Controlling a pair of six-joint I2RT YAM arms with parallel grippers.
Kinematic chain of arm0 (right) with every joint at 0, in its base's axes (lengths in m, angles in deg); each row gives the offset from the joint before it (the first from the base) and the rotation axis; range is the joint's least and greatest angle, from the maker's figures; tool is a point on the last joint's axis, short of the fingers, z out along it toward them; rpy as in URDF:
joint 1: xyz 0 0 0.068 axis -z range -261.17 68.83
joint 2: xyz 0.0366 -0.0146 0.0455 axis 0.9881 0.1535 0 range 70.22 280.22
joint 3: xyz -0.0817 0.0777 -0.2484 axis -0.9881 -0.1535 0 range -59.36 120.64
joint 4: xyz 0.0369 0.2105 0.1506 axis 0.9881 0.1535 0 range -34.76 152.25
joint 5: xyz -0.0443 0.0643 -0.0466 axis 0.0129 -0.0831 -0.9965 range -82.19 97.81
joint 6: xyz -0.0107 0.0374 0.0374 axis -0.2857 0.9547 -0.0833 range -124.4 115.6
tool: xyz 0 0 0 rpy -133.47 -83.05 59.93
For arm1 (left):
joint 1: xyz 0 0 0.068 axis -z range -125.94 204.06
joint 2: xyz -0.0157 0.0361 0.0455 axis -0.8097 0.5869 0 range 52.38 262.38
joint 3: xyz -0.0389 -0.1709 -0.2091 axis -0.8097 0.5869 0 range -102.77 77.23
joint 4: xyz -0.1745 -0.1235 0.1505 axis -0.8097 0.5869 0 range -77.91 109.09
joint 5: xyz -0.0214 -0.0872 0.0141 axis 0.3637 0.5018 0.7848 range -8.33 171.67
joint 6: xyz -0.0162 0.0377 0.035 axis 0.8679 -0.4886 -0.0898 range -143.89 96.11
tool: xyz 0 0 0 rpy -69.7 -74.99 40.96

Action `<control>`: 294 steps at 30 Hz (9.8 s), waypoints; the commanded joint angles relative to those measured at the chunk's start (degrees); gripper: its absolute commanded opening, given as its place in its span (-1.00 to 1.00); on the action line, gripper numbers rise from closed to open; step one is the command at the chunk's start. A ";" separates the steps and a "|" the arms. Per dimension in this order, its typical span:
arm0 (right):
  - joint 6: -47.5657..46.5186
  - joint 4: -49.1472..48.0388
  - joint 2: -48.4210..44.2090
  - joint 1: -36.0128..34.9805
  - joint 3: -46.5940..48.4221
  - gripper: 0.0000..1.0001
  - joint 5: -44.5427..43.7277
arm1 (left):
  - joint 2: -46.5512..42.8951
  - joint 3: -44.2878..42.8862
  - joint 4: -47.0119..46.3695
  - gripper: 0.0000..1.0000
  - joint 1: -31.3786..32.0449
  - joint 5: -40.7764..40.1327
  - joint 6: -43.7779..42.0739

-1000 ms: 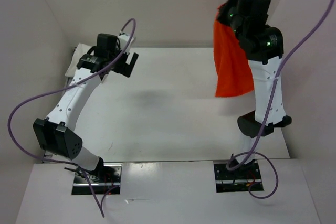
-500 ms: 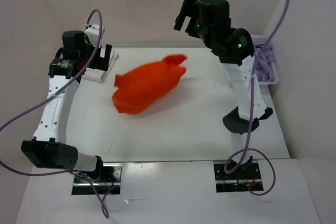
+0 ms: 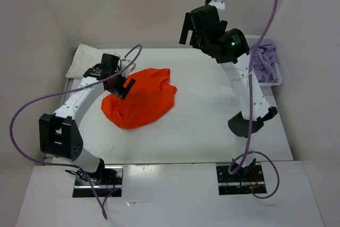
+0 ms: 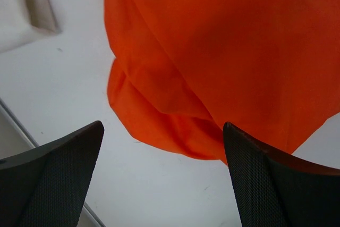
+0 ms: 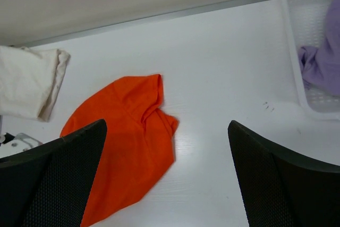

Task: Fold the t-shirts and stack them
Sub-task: Flatten out the tshirt

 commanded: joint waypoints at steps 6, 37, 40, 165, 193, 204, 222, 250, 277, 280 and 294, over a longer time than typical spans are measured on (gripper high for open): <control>-1.35 -8.74 -22.35 -0.25 -28.50 0.99 -4.35 | 1.22 1.86 -3.08 0.98 1.09 2.37 0.30; -7.95 -45.41 3.51 2.48 -57.65 0.99 21.05 | -3.45 17.58 -2.11 0.98 1.63 -1.85 3.64; -7.95 -45.41 6.68 2.48 -55.98 0.99 22.12 | -2.91 17.59 -2.64 0.98 1.63 -1.85 3.64; 1.90 -0.41 -5.18 1.50 13.30 -1.00 -12.08 | 11.67 -2.37 -33.39 0.99 31.32 11.51 18.76; 4.27 0.91 -10.62 5.28 2.93 -1.00 -10.05 | 24.18 -3.34 -37.46 -1.00 23.71 22.98 23.50; 3.22 0.91 -14.04 10.56 -4.81 -1.00 -12.42 | -7.91 -6.77 8.06 -0.94 8.57 34.96 -6.99; 8.05 -23.17 -34.01 7.84 -61.06 -1.00 19.83 | 3.54 -10.35 11.19 -0.42 -6.71 41.83 -9.92; 8.58 -29.59 -31.63 8.98 -69.59 -1.00 20.36 | -5.39 27.16 -15.46 0.49 32.92 -4.74 -8.31; 4.54 -24.33 -38.57 16.63 -61.97 -1.00 15.01 | -17.15 1.00 9.13 -0.99 16.23 8.16 -12.88; 2.78 -22.30 -38.57 16.63 -55.56 -1.00 11.32 | -17.15 -6.47 13.43 -0.99 14.82 10.45 -14.72; -3.37 -10.89 -44.73 16.63 -29.62 -1.00 3.84 | -20.84 -32.84 31.99 -0.99 7.80 33.20 -18.35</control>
